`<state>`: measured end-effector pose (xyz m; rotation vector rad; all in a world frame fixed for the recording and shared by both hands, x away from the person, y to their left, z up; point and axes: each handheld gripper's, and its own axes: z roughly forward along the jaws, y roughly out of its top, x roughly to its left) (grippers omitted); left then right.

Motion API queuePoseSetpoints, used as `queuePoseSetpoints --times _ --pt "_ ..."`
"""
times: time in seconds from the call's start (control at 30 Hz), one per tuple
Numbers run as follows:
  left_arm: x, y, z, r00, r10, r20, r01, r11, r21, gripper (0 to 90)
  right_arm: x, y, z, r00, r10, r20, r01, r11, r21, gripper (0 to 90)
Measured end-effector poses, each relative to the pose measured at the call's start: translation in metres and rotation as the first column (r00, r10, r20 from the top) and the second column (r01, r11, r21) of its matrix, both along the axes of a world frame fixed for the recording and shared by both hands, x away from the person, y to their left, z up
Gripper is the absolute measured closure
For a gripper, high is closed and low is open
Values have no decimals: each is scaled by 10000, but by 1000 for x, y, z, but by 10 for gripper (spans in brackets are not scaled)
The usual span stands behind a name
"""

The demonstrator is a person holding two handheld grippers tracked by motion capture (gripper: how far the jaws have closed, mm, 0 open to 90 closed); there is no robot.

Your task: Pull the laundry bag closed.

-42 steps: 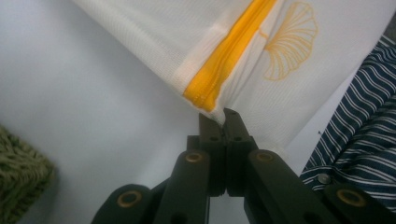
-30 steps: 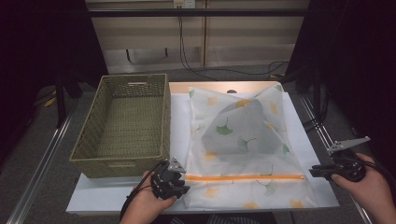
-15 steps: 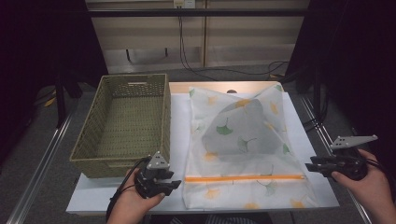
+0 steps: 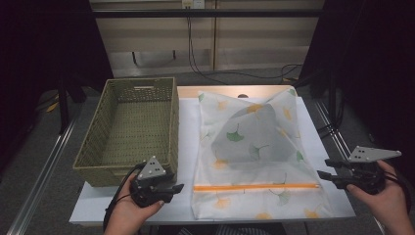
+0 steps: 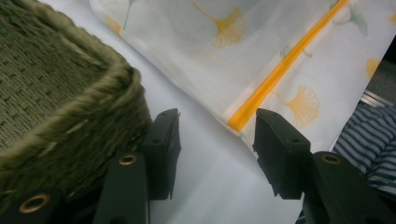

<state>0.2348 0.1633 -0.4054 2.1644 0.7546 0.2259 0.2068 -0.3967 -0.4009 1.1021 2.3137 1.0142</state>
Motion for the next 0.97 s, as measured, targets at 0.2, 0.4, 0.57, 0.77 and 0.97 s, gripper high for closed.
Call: queuePoseSetpoints --times 0.2,0.4,0.57,0.77,0.97 --pt "1 5 1 9989 177 442 -169 9997 -175 517 -2 2 -2 9997 1 238 -5 9998 190 476" --pt "1 9 3 9984 161 535 -143 9993 -356 507 -4 0 -3 9985 -17 546 -11 9987 501 460" --pt "1 10 3 9987 193 477 -168 9985 -521 509 -5 -2 -4 9975 -20 702 -31 9974 717 426" --pt "1 11 4 9984 183 537 -155 9985 -534 508 -6 -3 -7 9971 41 754 -99 9970 769 425" --pt "2 11 6 9982 156 574 -132 9990 -417 504 -7 -3 -8 9965 74 831 -144 9964 836 426"
